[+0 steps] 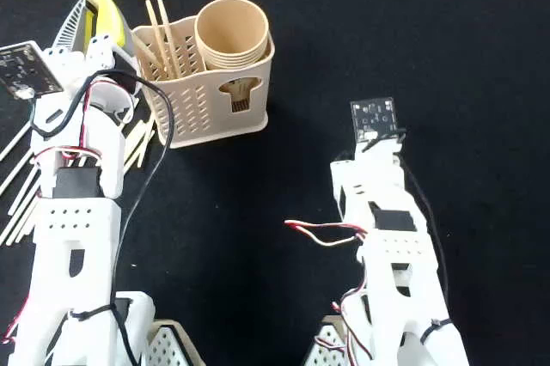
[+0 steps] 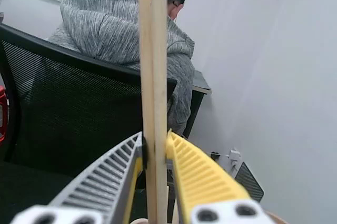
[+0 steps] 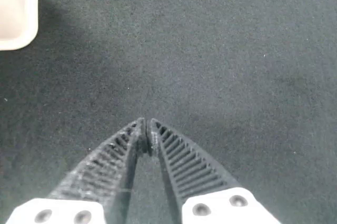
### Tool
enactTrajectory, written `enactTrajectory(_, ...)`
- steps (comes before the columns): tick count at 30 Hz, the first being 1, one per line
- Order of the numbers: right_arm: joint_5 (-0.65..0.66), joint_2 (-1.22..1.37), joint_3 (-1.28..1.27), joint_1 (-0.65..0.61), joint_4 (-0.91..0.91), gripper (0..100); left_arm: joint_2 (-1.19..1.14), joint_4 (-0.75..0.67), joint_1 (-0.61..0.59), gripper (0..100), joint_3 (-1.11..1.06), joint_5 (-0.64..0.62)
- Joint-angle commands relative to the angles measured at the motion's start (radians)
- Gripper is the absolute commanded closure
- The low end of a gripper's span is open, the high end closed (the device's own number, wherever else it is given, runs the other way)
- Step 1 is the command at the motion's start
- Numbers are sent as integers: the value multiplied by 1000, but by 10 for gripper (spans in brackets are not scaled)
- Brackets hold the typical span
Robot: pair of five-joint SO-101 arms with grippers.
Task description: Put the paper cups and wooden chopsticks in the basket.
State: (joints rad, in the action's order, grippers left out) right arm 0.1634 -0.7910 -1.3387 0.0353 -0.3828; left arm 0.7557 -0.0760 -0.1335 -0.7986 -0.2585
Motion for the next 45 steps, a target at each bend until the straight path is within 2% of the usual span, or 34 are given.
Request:
enactTrajectory(1,11,-21,10,-5,20,985,3,-11,27,964,-2,-2)
enactTrajectory(3,11,-21,10,-5,20,985,5,41,33,898,-19,17)
enactTrajectory(6,11,-21,12,-5,20,985,5,215,45,813,16,23)
enactTrajectory(10,11,-21,12,-5,20,985,-5,476,4,810,170,48)
enactTrajectory(16,11,-21,12,-5,20,985,3,870,-39,812,390,192)
enactTrajectory(20,11,-21,10,-5,20,985,-8,1097,-143,813,506,285)
enactTrajectory(22,11,-21,10,-5,20,985,-8,1157,-208,813,499,359)
enactTrajectory(28,11,-21,7,-5,20,985,-8,1162,-366,813,283,634)
enactTrajectory(32,11,-21,5,-5,20,985,-9,1063,-483,813,107,787)
enactTrajectory(35,11,-21,5,-5,15,985,-14,980,-545,809,5,844)
enactTrajectory(39,11,-21,5,-5,14,985,-107,947,-570,809,-22,902)
enactTrajectory(45,11,-21,5,-5,14,985,-393,953,-572,811,134,928)
